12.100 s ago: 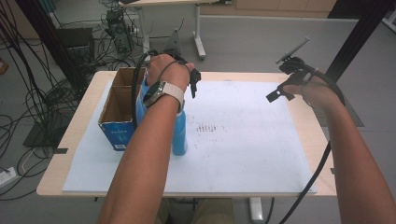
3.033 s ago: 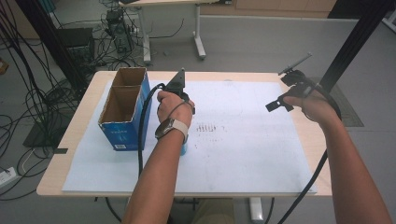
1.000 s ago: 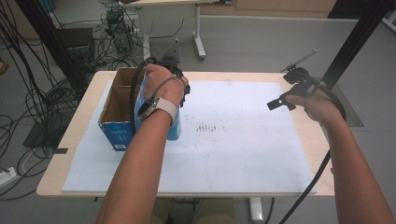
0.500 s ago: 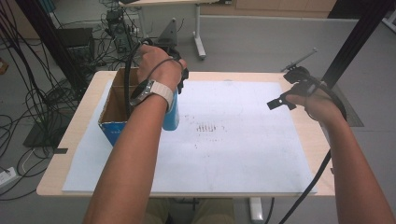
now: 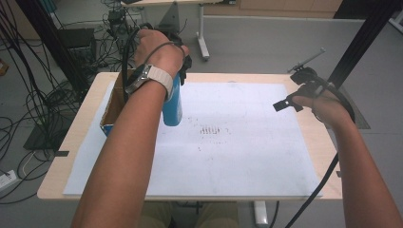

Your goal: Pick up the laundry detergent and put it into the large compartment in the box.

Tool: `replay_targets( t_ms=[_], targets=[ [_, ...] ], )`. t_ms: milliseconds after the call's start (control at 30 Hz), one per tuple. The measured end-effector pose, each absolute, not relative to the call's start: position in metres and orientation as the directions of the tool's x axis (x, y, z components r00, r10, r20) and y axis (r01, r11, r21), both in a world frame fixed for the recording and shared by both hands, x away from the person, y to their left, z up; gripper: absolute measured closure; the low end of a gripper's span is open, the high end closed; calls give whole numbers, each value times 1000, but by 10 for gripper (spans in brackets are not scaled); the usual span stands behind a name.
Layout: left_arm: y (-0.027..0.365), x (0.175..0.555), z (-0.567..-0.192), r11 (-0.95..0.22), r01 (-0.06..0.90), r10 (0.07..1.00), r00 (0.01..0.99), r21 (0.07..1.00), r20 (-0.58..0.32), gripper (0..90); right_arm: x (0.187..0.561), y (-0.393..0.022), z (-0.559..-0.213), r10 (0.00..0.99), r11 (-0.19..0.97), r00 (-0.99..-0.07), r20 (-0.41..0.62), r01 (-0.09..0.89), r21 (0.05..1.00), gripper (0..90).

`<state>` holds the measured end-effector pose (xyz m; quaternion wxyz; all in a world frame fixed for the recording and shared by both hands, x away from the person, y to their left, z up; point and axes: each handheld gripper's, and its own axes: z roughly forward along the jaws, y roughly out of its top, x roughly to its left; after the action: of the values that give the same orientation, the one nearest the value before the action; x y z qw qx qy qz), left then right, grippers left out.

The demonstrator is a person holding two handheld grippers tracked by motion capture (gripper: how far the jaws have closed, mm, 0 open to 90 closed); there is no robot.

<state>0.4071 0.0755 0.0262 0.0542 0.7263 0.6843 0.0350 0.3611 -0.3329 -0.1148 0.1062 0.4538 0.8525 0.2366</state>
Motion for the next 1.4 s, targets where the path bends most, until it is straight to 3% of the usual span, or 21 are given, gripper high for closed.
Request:
replay_targets(
  t_ms=[933,1400],
  targets=[
    [105,400,90,-46,985,997,54,166,-49,382,358,-336,-110,833,462,-552,35,729,504,157],
    [131,403,97,-15,988,999,21,155,-42,381,355,-334,-108,838,457,-545,29,731,507,156]
  ],
)
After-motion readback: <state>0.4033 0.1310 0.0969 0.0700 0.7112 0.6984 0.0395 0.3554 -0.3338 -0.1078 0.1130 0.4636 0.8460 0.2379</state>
